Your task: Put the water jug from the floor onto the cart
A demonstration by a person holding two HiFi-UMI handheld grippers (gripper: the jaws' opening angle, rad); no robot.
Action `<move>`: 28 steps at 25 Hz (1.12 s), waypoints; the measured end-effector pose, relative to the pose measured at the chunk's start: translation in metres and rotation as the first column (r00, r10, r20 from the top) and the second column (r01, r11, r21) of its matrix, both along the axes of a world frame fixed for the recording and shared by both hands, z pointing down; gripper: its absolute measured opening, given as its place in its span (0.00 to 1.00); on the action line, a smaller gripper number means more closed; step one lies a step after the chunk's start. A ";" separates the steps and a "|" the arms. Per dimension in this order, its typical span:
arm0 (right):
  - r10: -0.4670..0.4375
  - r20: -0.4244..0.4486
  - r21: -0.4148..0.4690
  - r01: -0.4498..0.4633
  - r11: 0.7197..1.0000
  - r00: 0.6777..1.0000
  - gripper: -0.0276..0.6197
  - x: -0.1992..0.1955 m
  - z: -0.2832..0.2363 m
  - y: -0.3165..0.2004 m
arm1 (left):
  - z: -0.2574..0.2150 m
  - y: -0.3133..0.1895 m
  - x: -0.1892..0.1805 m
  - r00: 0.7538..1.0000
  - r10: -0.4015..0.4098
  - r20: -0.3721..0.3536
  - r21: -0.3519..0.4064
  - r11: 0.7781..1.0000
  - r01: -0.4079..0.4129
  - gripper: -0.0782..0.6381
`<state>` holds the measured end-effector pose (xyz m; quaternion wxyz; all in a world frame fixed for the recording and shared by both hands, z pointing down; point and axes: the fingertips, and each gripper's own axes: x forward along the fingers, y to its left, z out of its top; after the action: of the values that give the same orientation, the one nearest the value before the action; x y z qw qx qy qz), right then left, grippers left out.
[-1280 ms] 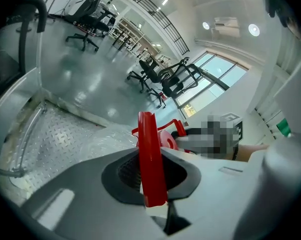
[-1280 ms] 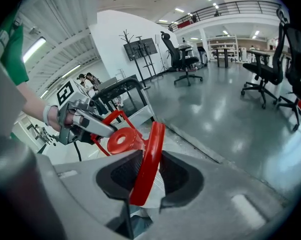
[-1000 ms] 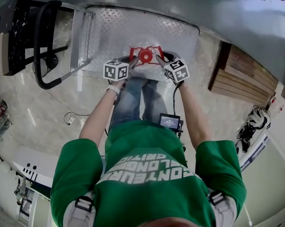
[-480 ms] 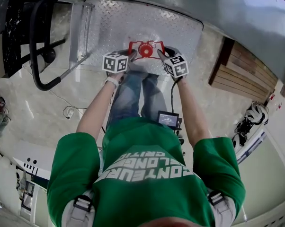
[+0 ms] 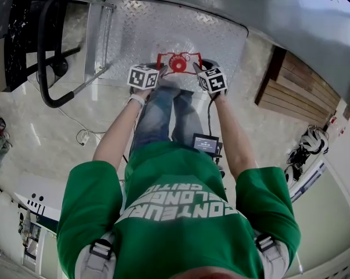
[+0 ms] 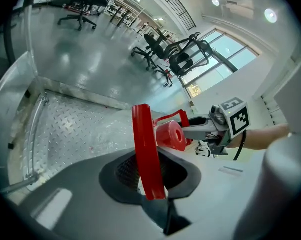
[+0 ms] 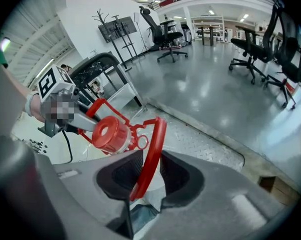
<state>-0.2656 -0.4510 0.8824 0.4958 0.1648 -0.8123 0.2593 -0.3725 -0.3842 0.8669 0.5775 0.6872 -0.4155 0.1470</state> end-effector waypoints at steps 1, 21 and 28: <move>-0.002 -0.009 -0.008 0.002 1.000 1.000 0.18 0.002 0.001 0.002 | 0.001 0.001 0.001 1.000 0.003 0.007 -0.002 1.000 -0.003 0.20; -0.016 0.094 0.238 -0.007 0.971 0.995 0.21 0.067 -0.100 -0.036 | -0.094 -0.013 -0.029 0.957 -0.173 0.232 0.294 0.951 0.100 0.23; -0.061 0.235 0.417 -0.044 0.908 0.970 0.03 0.094 -0.194 -0.060 | -0.193 -0.030 0.008 0.946 -0.209 0.249 0.521 0.852 0.051 0.13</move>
<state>-0.1717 -0.5106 0.6885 0.3470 0.2309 -0.9040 0.0951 -0.3645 -0.4137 0.6740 0.3155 0.7548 -0.5674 0.0938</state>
